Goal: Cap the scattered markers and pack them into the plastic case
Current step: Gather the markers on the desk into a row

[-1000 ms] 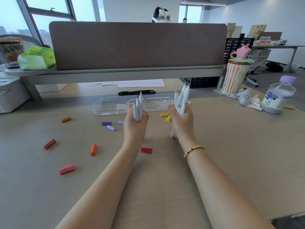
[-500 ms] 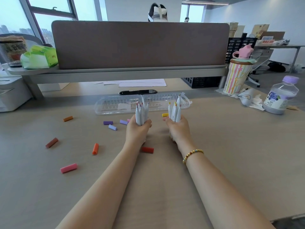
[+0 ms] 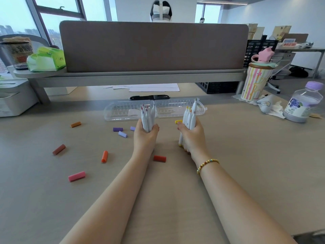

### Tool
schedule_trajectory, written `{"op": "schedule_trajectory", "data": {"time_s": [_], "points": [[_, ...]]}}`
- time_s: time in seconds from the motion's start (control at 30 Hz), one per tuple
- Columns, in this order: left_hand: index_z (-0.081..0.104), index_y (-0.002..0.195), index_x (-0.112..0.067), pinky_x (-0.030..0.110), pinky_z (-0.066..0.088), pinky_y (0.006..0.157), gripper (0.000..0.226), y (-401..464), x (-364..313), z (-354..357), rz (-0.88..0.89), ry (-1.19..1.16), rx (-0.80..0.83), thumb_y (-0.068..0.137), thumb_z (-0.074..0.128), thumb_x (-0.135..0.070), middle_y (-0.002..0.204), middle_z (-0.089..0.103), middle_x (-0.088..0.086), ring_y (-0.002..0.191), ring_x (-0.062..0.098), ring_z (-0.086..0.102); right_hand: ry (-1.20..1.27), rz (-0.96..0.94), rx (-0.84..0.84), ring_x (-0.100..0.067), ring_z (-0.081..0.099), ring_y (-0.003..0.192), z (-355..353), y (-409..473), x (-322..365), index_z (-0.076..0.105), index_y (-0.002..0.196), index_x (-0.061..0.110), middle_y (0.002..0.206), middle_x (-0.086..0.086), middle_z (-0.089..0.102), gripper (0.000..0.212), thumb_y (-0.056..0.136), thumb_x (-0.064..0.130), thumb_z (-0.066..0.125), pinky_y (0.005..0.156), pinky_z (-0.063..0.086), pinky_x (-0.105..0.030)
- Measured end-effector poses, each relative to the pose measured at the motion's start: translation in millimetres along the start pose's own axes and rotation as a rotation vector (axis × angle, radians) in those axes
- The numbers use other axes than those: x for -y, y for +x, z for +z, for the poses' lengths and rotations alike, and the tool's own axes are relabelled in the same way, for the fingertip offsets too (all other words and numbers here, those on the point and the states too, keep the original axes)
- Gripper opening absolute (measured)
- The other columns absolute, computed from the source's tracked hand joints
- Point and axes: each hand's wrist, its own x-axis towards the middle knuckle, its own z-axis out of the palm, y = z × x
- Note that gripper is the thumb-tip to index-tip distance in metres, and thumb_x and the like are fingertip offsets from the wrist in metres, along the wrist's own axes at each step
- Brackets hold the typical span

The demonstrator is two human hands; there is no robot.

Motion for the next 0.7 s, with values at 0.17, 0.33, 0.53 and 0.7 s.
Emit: {"op": "schedule_trajectory", "data": {"time_s": [0.17,0.33,0.53,0.7], "points": [[0.048,0.099,-0.019,0.033,0.047,0.063,0.015,1,2,2,-0.050,0.085,0.061,0.088,0.056,-0.013,0.095,0.061,0.009,0.073,0.020,0.060,-0.021,-0.018,-0.033,-0.015,0.053,0.068,1,-1,-1,0.057,0.103,0.016,0.090,-0.003,0.063,0.013,0.091,0.019,0.056,0.058,0.043,-0.024],[0.043,0.098,-0.015,0.034,0.048,0.071,0.016,1,5,2,-0.105,0.244,0.117,0.087,0.054,-0.012,0.097,0.059,0.013,0.090,0.026,0.064,-0.105,0.066,0.064,-0.004,0.059,0.066,3,-5,2,0.057,0.099,0.014,0.082,0.001,0.067,0.013,0.089,0.008,0.052,0.058,0.042,-0.020],[0.037,0.102,-0.015,0.031,0.047,0.058,0.016,-1,-9,-23,-0.117,0.308,0.072,0.090,0.048,-0.017,0.088,0.054,0.007,0.074,0.025,0.060,-0.245,0.082,0.105,-0.015,0.049,0.054,10,-11,17,0.049,0.098,0.014,0.069,-0.001,0.051,0.007,0.091,0.015,0.050,0.049,0.042,-0.026],[0.033,0.101,-0.012,0.039,0.051,0.066,0.020,21,-29,-89,-0.021,0.567,-0.050,0.087,0.046,-0.016,0.089,0.057,0.013,0.075,0.033,0.056,-0.330,0.078,0.355,-0.017,0.050,0.052,57,-36,50,0.046,0.103,0.012,0.074,0.002,0.056,0.015,0.090,0.015,0.050,0.047,0.043,-0.025]]}}
